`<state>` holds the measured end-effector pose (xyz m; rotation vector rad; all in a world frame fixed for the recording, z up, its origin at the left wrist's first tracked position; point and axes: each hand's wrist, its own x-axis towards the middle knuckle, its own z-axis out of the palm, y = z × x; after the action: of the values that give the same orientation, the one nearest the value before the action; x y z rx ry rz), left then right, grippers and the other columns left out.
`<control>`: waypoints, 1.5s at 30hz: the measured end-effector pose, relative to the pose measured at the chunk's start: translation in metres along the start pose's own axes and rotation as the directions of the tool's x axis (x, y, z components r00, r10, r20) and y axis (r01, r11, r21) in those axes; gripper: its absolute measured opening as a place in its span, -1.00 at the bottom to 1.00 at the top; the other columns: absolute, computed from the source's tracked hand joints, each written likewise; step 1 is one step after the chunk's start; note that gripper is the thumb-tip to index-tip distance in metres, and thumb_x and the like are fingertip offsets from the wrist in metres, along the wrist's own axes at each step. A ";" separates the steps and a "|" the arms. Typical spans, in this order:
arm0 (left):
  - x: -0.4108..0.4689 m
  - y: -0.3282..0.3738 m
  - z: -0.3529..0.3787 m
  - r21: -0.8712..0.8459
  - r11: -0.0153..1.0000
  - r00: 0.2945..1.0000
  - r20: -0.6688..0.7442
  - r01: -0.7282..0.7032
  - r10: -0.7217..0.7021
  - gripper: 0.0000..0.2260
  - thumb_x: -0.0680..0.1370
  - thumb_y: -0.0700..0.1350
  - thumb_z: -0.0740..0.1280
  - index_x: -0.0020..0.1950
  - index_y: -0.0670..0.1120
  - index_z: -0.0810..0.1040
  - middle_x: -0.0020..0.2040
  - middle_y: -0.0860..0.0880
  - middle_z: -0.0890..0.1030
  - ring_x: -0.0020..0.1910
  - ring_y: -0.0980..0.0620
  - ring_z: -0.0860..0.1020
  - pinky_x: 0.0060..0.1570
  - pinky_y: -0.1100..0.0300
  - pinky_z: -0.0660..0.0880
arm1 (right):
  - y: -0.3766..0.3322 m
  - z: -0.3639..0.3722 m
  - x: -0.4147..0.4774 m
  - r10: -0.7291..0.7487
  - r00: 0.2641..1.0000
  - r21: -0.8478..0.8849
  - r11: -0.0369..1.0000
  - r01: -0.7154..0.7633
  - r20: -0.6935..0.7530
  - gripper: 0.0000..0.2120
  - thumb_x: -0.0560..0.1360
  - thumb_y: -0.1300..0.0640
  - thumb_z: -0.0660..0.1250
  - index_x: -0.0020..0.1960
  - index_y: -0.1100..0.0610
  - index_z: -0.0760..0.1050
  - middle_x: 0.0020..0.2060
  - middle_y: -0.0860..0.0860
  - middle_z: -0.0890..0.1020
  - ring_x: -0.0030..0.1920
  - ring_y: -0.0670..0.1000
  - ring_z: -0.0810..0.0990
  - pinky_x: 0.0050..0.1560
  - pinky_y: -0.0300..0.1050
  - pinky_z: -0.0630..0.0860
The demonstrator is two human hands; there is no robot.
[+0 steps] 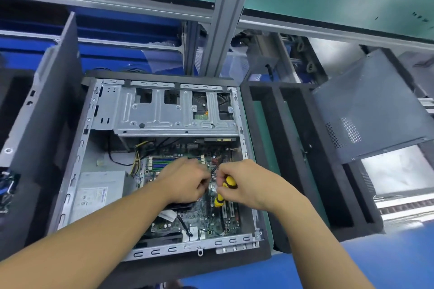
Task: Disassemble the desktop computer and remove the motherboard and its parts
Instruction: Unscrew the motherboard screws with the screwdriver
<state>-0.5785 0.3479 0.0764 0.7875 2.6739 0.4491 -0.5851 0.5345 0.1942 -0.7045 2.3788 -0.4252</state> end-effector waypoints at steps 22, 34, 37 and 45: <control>-0.010 0.035 -0.001 0.245 0.897 0.873 0.423 -0.367 0.241 -0.73 0.51 0.13 0.38 0.11 0.03 0.65 -0.02 0.02 0.65 0.05 -0.03 0.57 0.15 0.00 0.27 | -0.010 0.047 -0.033 0.257 0.965 -0.022 0.966 -0.258 -0.053 -0.91 0.53 0.04 0.35 0.01 -0.02 0.48 -0.09 0.00 0.62 -0.16 0.05 0.58 -0.14 0.00 0.56; -0.009 0.030 0.006 0.189 0.912 0.883 0.381 -0.363 0.273 -0.73 0.47 0.15 0.43 0.12 0.09 0.65 -0.06 0.07 0.67 0.03 0.02 0.57 0.13 0.04 0.21 | -0.009 0.051 -0.036 0.261 0.960 -0.012 0.964 -0.264 -0.099 -0.91 0.51 0.03 0.37 0.00 -0.06 0.50 -0.14 -0.04 0.60 -0.17 0.03 0.57 -0.17 -0.01 0.56; -0.009 0.030 0.006 0.190 0.908 0.883 0.372 -0.374 0.286 -0.74 0.47 0.15 0.43 0.11 0.11 0.64 -0.07 0.09 0.67 0.02 0.03 0.58 0.03 0.06 0.15 | -0.010 0.052 -0.036 0.264 0.960 -0.009 0.964 -0.266 -0.091 -0.93 0.51 0.04 0.36 -0.02 -0.06 0.50 -0.10 -0.03 0.62 -0.12 0.04 0.59 -0.13 0.04 0.58; -0.008 0.028 0.009 0.172 0.911 0.888 0.348 -0.375 0.300 -0.76 0.45 0.13 0.45 0.06 0.09 0.65 -0.14 0.09 0.66 -0.06 0.03 0.57 -0.01 0.06 0.15 | -0.009 0.053 -0.036 0.255 0.962 -0.022 0.966 -0.258 -0.100 -0.93 0.52 0.03 0.36 -0.01 -0.05 0.50 -0.12 -0.02 0.61 -0.15 0.04 0.58 -0.16 0.02 0.57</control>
<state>-0.5558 0.3673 0.0809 1.2938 2.3160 0.0678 -0.5234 0.5415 0.1750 -0.3890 2.5314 -0.3136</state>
